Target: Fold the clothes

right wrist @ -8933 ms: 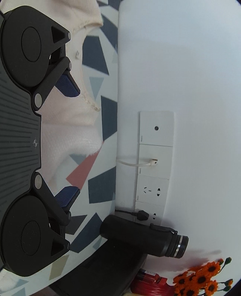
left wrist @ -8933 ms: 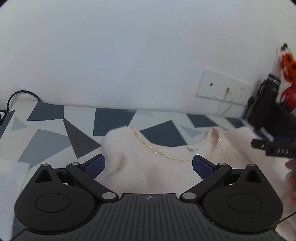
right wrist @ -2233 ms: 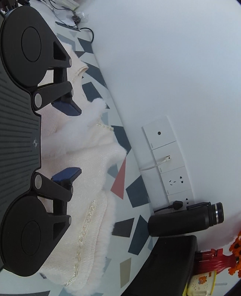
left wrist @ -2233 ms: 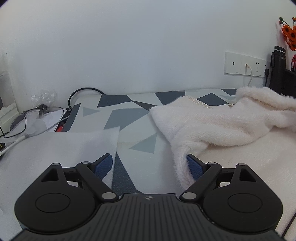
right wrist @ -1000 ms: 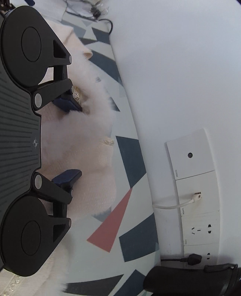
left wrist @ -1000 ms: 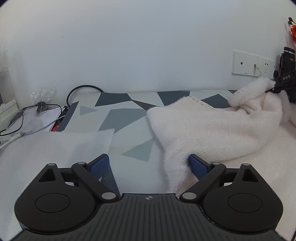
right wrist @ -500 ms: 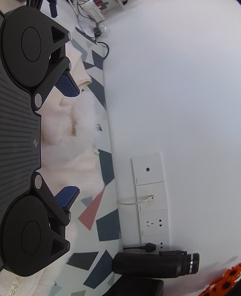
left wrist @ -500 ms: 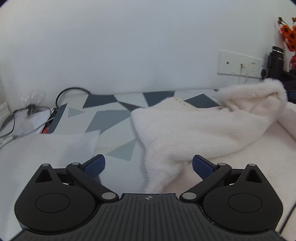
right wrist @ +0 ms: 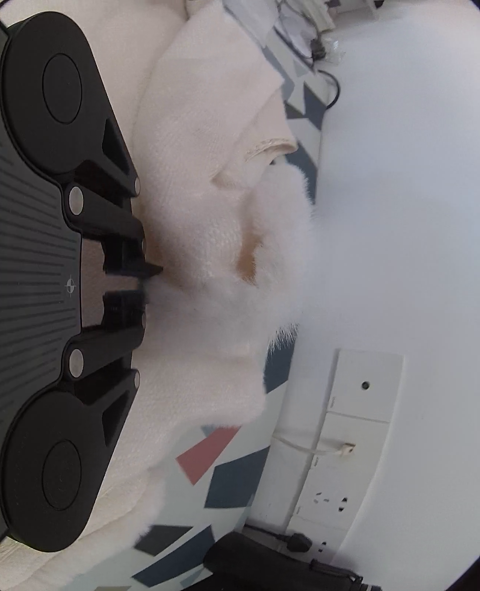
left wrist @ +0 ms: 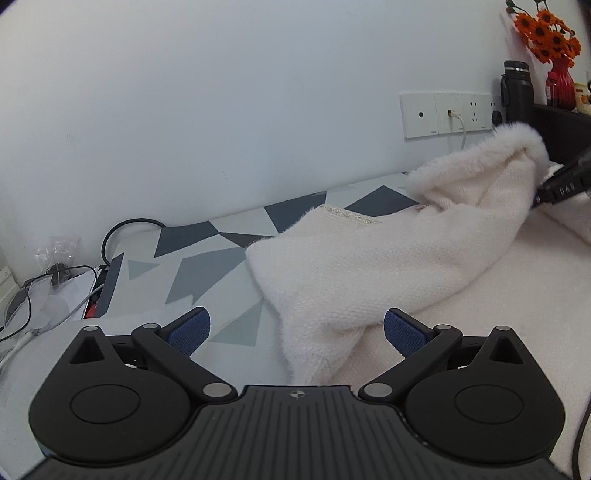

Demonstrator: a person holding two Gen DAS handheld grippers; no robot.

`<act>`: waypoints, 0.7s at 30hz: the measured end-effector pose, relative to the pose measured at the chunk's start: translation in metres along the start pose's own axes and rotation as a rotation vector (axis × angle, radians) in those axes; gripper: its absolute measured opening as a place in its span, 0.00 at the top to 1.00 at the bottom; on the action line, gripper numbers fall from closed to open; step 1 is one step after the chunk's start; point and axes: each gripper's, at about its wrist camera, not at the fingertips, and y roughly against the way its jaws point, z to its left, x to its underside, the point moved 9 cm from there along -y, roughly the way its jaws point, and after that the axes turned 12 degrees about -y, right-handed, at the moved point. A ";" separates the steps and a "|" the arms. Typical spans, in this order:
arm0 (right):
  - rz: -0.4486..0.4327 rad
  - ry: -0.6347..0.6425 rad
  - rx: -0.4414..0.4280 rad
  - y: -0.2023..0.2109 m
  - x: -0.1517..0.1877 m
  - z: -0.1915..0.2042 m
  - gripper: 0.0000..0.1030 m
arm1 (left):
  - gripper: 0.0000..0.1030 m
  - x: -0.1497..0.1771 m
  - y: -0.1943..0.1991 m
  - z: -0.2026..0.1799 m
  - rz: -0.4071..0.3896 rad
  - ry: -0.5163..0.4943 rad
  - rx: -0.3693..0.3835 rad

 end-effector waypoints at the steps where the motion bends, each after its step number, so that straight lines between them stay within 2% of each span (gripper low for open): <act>1: -0.026 -0.025 -0.061 0.004 -0.007 0.004 0.96 | 0.00 0.002 -0.001 -0.001 0.008 -0.006 0.010; 5: -0.070 -0.158 -0.254 0.017 -0.040 0.012 0.97 | 0.00 0.009 -0.009 -0.003 0.045 -0.002 0.051; 8: -0.012 -0.238 -0.350 0.020 -0.056 0.016 0.98 | 0.00 0.010 -0.014 -0.003 0.052 0.001 0.081; 10: 0.003 -0.238 -0.369 0.025 -0.059 0.018 0.98 | 0.01 0.010 -0.016 -0.001 0.039 0.010 0.077; 12: 0.002 -0.212 -0.353 0.029 -0.057 0.018 0.98 | 0.04 0.009 -0.016 0.008 0.007 0.048 0.058; 13: 0.004 -0.209 -0.347 0.031 -0.055 0.016 0.99 | 0.09 0.008 -0.016 0.011 -0.006 0.070 0.062; 17: 0.026 -0.224 -0.339 0.044 -0.043 0.008 0.98 | 0.10 0.004 -0.016 0.016 -0.031 0.107 0.083; 18: 0.027 -0.215 -0.322 0.047 -0.039 0.007 0.96 | 0.09 0.002 -0.015 0.013 -0.030 0.087 0.084; 19: 0.013 -0.186 -0.265 0.048 -0.035 0.004 0.88 | 0.07 0.001 -0.015 0.010 -0.029 0.066 0.084; 20: -0.005 -0.158 -0.214 0.047 -0.032 0.002 0.70 | 0.05 -0.001 -0.014 0.006 -0.029 0.046 0.085; 21: -0.027 -0.139 -0.154 0.045 -0.027 -0.002 0.60 | 0.03 -0.003 -0.013 0.002 -0.030 0.022 0.083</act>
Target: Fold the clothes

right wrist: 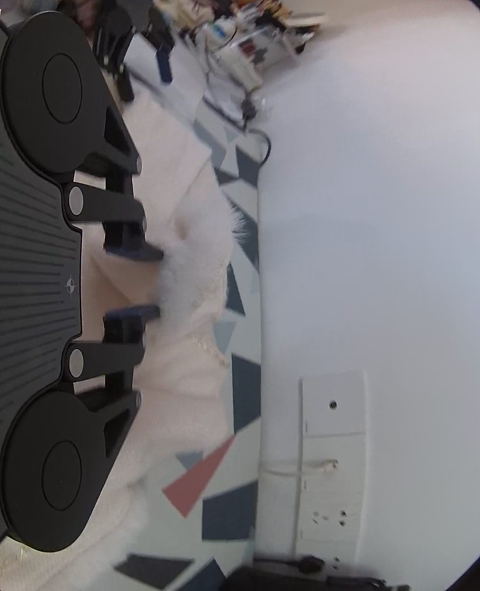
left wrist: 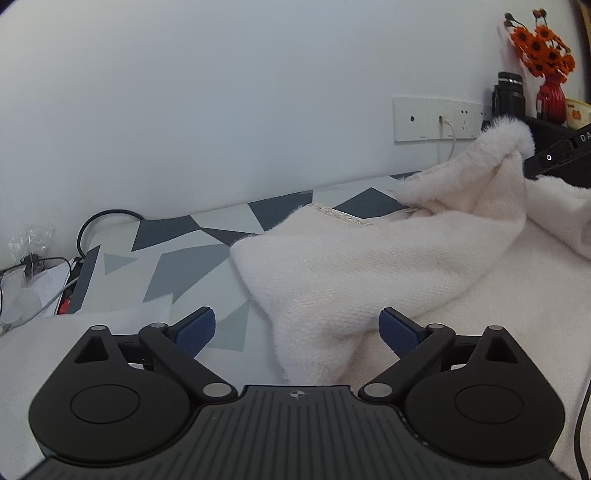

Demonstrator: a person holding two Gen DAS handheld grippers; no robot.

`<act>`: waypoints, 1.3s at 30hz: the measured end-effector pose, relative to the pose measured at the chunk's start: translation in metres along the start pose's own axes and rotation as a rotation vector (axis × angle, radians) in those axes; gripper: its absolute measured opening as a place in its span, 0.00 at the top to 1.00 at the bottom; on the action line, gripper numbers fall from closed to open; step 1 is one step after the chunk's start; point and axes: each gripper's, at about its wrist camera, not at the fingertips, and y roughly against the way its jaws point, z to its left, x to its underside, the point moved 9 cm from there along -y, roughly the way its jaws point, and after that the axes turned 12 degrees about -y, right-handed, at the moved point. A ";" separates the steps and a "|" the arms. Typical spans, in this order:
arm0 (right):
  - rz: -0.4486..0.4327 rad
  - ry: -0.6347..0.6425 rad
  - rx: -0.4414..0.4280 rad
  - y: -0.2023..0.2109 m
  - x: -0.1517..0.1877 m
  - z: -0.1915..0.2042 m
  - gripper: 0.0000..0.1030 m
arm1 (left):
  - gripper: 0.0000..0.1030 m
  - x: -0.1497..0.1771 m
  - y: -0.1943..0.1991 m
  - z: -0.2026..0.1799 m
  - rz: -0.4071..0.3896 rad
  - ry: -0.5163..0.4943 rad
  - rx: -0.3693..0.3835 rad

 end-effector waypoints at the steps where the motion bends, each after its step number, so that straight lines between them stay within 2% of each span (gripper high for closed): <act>1: -0.024 0.022 0.058 -0.001 0.004 -0.005 0.49 | 0.03 -0.002 0.001 -0.005 -0.002 -0.022 0.001; 4: -0.020 0.047 0.135 -0.011 0.016 -0.017 0.47 | 0.03 -0.013 0.008 -0.019 -0.026 -0.091 0.010; 8: -0.033 0.104 0.167 -0.026 0.023 -0.022 0.48 | 0.02 -0.031 0.014 -0.036 -0.064 -0.216 0.015; 12: -0.069 0.217 0.175 -0.039 0.019 -0.010 0.50 | 0.02 -0.038 0.000 -0.053 -0.038 -0.303 0.077; 13: -0.066 0.244 0.167 -0.044 0.018 -0.007 0.54 | 0.02 -0.039 -0.004 -0.057 -0.030 -0.320 0.095; 15: -0.044 0.283 0.148 -0.053 0.018 -0.001 0.69 | 0.02 -0.039 -0.015 -0.065 -0.005 -0.365 0.136; 16: -0.025 0.282 0.143 -0.056 0.019 0.000 0.81 | 0.02 -0.038 -0.020 -0.067 0.008 -0.373 0.151; 17: -0.020 0.280 0.143 -0.058 0.020 0.000 0.83 | 0.04 -0.038 -0.024 -0.069 0.019 -0.371 0.168; 18: -0.016 0.277 0.142 -0.059 0.020 0.000 0.84 | 0.12 -0.037 -0.028 -0.068 0.032 -0.360 0.186; 19: -0.014 0.270 0.136 -0.058 0.020 0.000 0.87 | 0.30 -0.036 -0.032 -0.068 0.045 -0.350 0.202; 21: -0.002 0.231 0.101 -0.053 0.019 0.000 0.88 | 0.55 -0.035 -0.038 -0.065 0.065 -0.319 0.217; 24: 0.007 0.158 0.036 -0.038 0.015 0.000 0.89 | 0.88 -0.039 -0.033 -0.052 0.040 -0.206 0.229; 28: -0.015 0.029 -0.080 0.001 0.008 -0.001 0.89 | 0.90 -0.050 -0.010 -0.026 -0.029 -0.088 0.202; 31: -0.034 -0.052 -0.214 0.037 0.003 0.005 0.90 | 0.90 -0.061 0.017 -0.003 -0.117 0.010 0.166; 33: -0.047 -0.124 -0.310 0.057 -0.007 0.009 0.90 | 0.90 -0.065 0.024 0.012 -0.143 0.080 0.170; 35: -0.055 -0.180 -0.335 0.058 -0.019 0.009 0.89 | 0.89 -0.065 0.018 0.025 -0.132 0.139 0.165; 38: -0.043 -0.211 -0.226 0.024 -0.032 -0.002 0.89 | 0.85 -0.057 -0.011 0.026 -0.057 0.150 0.120; 39: -0.036 -0.233 -0.174 0.009 -0.034 -0.009 0.88 | 0.73 -0.051 -0.023 0.026 -0.021 0.151 0.101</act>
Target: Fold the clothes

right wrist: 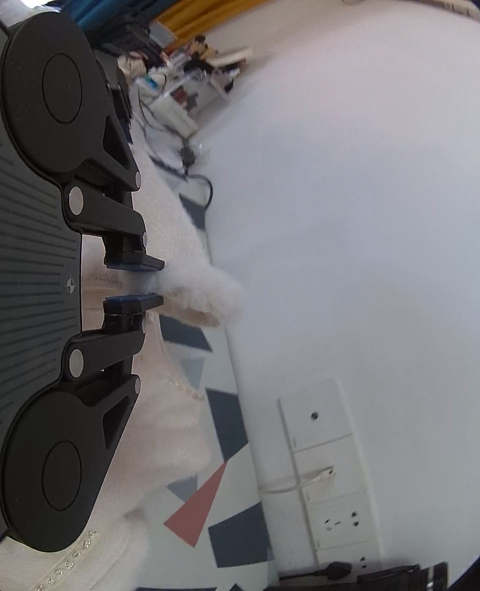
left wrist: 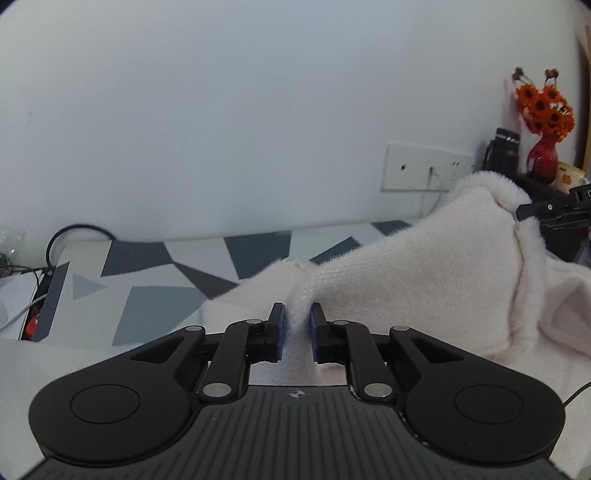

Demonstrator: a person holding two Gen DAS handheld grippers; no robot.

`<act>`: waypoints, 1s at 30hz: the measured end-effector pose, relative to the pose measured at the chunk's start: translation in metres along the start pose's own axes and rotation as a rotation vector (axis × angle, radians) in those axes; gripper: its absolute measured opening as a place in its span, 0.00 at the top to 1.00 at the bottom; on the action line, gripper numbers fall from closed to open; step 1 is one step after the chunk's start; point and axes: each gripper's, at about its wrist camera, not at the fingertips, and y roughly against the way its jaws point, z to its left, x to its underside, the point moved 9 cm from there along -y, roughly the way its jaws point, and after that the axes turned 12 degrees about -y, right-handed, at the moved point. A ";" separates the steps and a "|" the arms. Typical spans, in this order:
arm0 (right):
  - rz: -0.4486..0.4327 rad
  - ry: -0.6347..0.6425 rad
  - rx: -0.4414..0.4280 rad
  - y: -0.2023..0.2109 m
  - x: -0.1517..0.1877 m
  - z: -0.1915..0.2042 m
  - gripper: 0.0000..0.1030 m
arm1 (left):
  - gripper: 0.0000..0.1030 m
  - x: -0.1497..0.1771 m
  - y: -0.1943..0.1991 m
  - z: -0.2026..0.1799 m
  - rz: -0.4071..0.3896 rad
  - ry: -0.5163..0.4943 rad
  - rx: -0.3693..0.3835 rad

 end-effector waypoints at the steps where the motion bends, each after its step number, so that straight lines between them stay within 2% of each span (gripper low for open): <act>1: -0.001 -0.021 0.052 -0.014 -0.003 -0.009 0.82 | 0.40 0.006 -0.010 0.001 0.033 -0.007 -0.027; 2: -0.001 -0.022 0.099 -0.021 -0.003 -0.017 0.77 | 0.23 0.011 -0.016 0.002 0.057 -0.015 -0.055; 3: 0.000 -0.022 0.145 -0.029 -0.002 -0.025 0.75 | 0.09 0.015 -0.014 0.002 0.057 -0.012 -0.054; 5: 0.008 -0.019 0.210 -0.037 0.006 -0.037 0.64 | 0.09 0.022 -0.010 0.002 0.054 -0.005 -0.050; 8: 0.041 -0.027 0.143 -0.024 0.025 -0.038 0.55 | 0.09 0.031 0.012 0.001 0.055 -0.022 -0.042; 12: 0.108 -0.018 0.050 -0.007 0.059 -0.024 0.49 | 0.07 0.046 0.032 -0.011 0.080 -0.129 -0.068; 15: 0.152 0.055 0.073 -0.016 0.085 -0.015 0.48 | 0.07 0.056 0.038 -0.022 0.101 -0.199 -0.096; 16: 0.163 0.085 0.089 -0.021 0.092 -0.012 0.50 | 0.07 0.058 0.039 -0.023 0.104 -0.206 -0.107; 18: 0.170 0.108 0.111 -0.029 0.099 -0.010 0.63 | 0.07 0.060 0.040 -0.020 0.104 -0.183 -0.127; 19: 0.174 0.111 0.122 -0.033 0.101 -0.009 0.75 | 0.07 0.061 0.040 -0.018 0.105 -0.172 -0.136; 21: 0.138 0.081 0.147 -0.031 0.095 -0.012 0.85 | 0.07 0.063 0.039 -0.015 0.116 -0.158 -0.142; 24: 0.039 0.023 0.154 -0.013 0.074 -0.017 0.88 | 0.07 0.069 0.039 -0.010 0.135 -0.150 -0.158; 28: -0.123 -0.013 0.122 0.046 0.042 -0.015 0.89 | 0.07 0.075 0.046 0.005 0.136 -0.165 -0.251; 30: -0.093 -0.032 0.122 0.061 0.043 -0.022 0.89 | 0.05 0.078 0.049 0.009 0.130 -0.164 -0.259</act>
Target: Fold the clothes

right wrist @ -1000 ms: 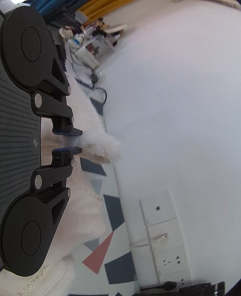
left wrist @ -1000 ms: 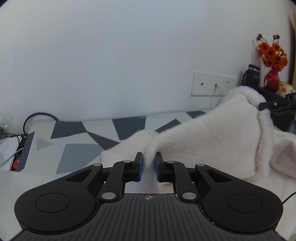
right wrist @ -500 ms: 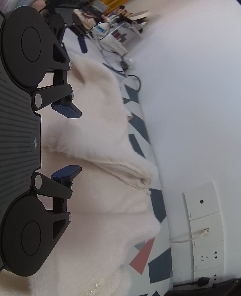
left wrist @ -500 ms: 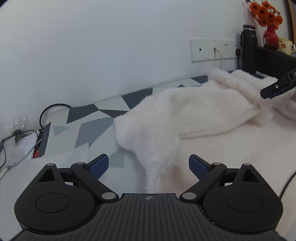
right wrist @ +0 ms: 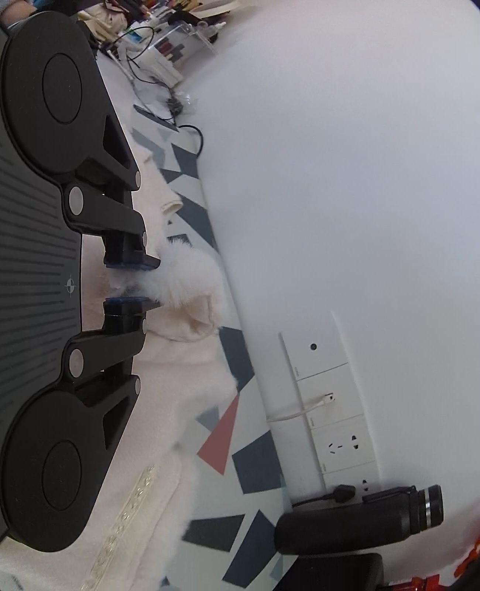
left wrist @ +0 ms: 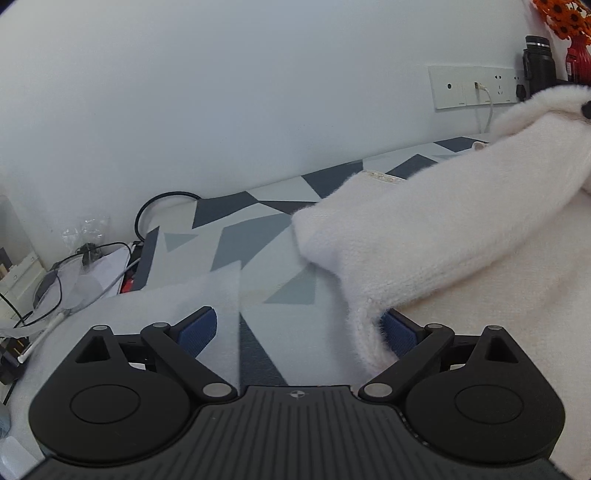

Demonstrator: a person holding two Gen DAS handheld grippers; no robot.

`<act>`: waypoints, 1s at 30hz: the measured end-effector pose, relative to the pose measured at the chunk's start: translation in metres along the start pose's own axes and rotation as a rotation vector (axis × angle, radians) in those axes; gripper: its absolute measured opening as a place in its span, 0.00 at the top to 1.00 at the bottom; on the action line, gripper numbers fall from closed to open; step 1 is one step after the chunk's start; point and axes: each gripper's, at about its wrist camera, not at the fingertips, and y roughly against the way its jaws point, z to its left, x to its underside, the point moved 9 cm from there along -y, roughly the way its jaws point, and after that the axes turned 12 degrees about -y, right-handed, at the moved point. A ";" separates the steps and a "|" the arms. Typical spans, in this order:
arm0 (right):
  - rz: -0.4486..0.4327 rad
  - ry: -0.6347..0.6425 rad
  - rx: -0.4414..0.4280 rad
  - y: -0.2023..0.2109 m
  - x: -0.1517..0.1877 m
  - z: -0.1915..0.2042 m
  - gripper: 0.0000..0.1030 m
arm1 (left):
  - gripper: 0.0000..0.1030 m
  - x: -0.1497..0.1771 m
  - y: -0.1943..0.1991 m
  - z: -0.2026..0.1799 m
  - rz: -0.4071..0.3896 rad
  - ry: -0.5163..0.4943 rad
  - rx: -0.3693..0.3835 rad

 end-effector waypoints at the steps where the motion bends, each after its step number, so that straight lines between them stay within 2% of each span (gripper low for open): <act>1: 0.044 -0.004 0.007 0.001 0.009 -0.004 0.89 | 0.05 0.002 0.001 0.002 -0.002 0.001 -0.004; 6: 0.233 0.033 0.084 -0.003 0.064 -0.022 0.87 | 0.05 0.008 0.006 0.002 0.006 -0.009 0.002; 7: 0.246 0.028 0.106 -0.003 0.070 -0.025 0.85 | 0.05 0.009 0.007 0.001 0.008 -0.014 0.018; 10: 0.215 -0.008 0.140 0.006 0.073 -0.022 0.65 | 0.05 0.008 0.015 -0.007 0.016 -0.023 0.109; 12: 0.158 -0.001 0.122 0.017 0.062 -0.009 0.58 | 0.05 0.001 0.028 -0.011 0.003 -0.013 0.163; 14: 0.096 0.011 0.104 0.027 0.048 0.006 0.37 | 0.04 -0.012 0.046 -0.013 -0.047 -0.009 0.184; 16: 0.037 0.027 0.074 0.027 0.030 0.022 0.36 | 0.00 -0.038 0.064 -0.013 -0.134 -0.007 0.206; 19: 0.001 0.065 0.089 0.002 0.001 0.042 0.35 | 0.01 -0.078 0.063 0.000 -0.197 0.062 0.260; 22: 0.000 0.053 0.157 -0.035 -0.025 0.050 0.35 | 0.01 -0.109 0.024 0.025 -0.161 0.164 0.267; 24: 0.014 0.005 0.213 -0.060 -0.037 0.047 0.35 | 0.01 -0.119 -0.014 0.042 -0.094 0.242 0.267; 26: 0.044 -0.045 0.274 -0.085 -0.046 0.038 0.35 | 0.06 -0.120 -0.049 0.051 -0.032 0.282 0.277; 28: 0.077 -0.080 0.312 -0.102 -0.046 0.028 0.35 | 0.27 -0.114 -0.081 0.051 0.042 0.282 0.300; 30: 0.116 -0.067 0.345 -0.117 -0.039 0.019 0.36 | 0.41 -0.107 -0.105 0.042 0.088 0.236 0.317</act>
